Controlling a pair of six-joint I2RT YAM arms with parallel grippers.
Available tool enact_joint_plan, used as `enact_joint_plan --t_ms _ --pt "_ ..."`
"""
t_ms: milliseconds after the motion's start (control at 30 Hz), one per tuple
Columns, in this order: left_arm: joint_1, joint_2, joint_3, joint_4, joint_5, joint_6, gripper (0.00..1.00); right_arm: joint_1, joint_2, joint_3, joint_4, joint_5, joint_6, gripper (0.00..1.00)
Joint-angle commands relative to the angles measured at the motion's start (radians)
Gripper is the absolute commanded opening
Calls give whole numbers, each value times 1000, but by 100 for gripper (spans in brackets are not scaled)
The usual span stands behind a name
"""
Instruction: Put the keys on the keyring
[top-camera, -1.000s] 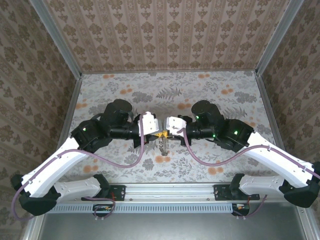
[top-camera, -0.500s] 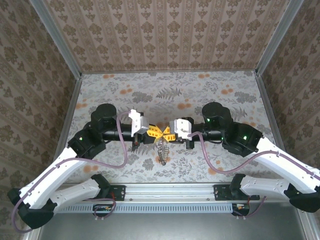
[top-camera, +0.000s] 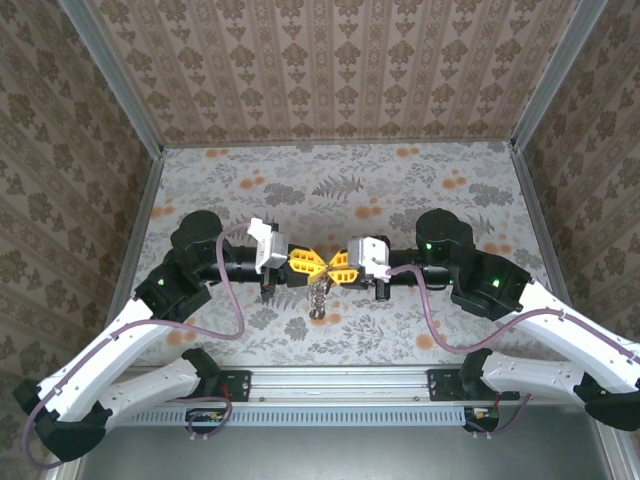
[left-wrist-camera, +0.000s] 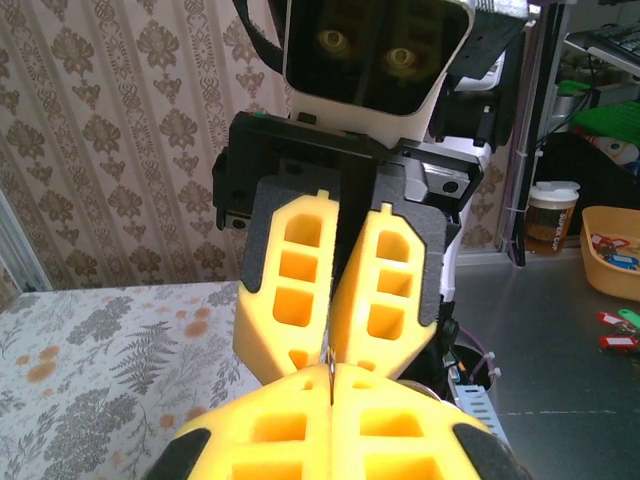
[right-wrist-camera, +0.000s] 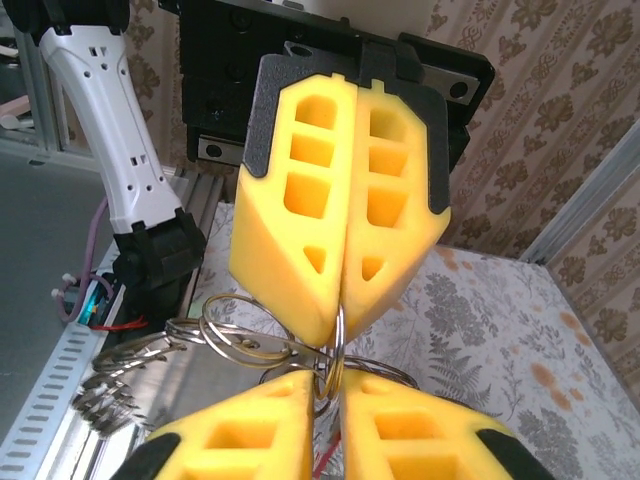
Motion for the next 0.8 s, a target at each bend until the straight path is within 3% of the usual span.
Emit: enact_joint_plan --t_ms 0,200,300,400,500,567,767 --pt "-1 -29 13 86 51 -23 0 -11 -10 -22 39 -19 36 11" --pt "0 -23 -7 156 77 -67 0 -13 3 -21 75 -46 43 0" --pt "-2 0 27 53 45 -33 0 -17 -8 -18 71 -31 39 0" --pt "-15 17 89 -143 -58 52 0 -21 -26 -18 53 5 35 0" --pt "-40 45 176 -349 -207 154 22 -21 -16 10 -8 69 24 0" --pt "-55 72 236 -455 -303 214 29 -22 7 30 -54 84 14 0" --pt "-105 159 348 -622 -462 325 31 -20 49 69 -121 125 -2 0"
